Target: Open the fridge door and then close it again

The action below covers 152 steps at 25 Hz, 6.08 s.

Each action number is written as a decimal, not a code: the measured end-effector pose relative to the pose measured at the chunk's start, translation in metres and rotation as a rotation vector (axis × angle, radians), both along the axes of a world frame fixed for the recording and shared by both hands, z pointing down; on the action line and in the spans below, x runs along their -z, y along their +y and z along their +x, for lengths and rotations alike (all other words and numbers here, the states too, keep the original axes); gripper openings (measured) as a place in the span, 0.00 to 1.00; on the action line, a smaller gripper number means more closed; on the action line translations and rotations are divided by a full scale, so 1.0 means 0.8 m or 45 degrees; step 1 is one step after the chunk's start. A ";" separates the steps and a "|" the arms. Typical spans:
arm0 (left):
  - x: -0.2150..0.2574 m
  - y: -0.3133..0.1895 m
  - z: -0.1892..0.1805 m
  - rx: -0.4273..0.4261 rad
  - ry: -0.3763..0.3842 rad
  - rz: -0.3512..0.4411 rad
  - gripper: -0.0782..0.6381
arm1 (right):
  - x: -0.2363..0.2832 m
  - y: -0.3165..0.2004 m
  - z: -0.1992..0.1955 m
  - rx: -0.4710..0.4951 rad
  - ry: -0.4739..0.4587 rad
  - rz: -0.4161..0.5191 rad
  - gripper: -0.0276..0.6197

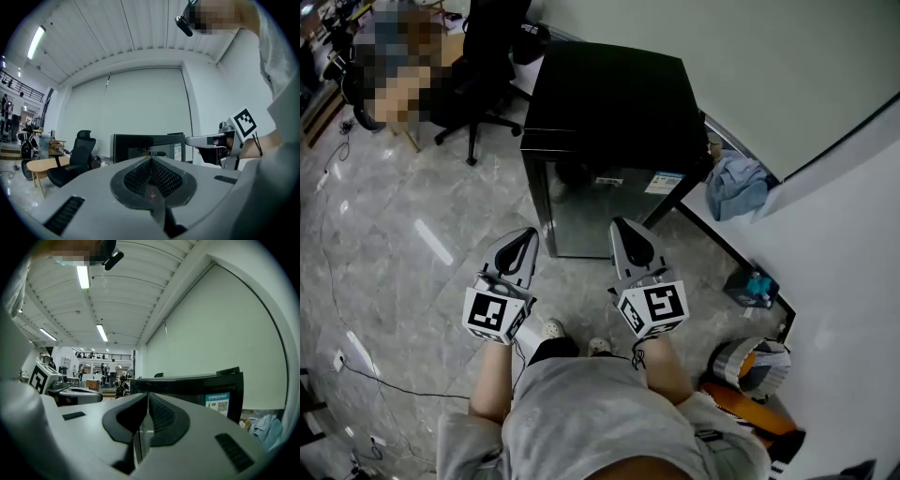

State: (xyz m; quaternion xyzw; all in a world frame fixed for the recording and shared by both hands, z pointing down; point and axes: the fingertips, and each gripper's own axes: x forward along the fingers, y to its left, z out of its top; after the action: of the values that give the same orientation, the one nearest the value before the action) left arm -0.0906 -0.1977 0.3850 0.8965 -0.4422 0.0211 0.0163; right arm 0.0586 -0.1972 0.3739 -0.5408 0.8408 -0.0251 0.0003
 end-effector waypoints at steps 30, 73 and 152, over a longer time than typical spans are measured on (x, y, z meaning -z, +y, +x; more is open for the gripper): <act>-0.196 -0.141 -0.025 -0.222 -0.144 -0.379 0.25 | -0.134 -0.055 -0.017 -0.199 0.034 -0.310 0.08; -0.244 -0.187 -0.003 -0.190 -0.266 -0.458 0.27 | -0.120 -0.009 0.011 -0.270 0.092 -0.303 0.08; -0.234 0.069 0.042 -0.065 -0.193 -0.604 0.21 | -0.064 0.079 0.049 -0.070 0.070 -0.165 0.08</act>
State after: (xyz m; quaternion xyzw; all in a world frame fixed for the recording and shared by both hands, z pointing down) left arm -0.0567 -0.1422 0.5719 0.8742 -0.4022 0.1920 0.1924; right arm 0.0980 -0.1339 0.4254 -0.5631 0.8219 -0.0646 -0.0571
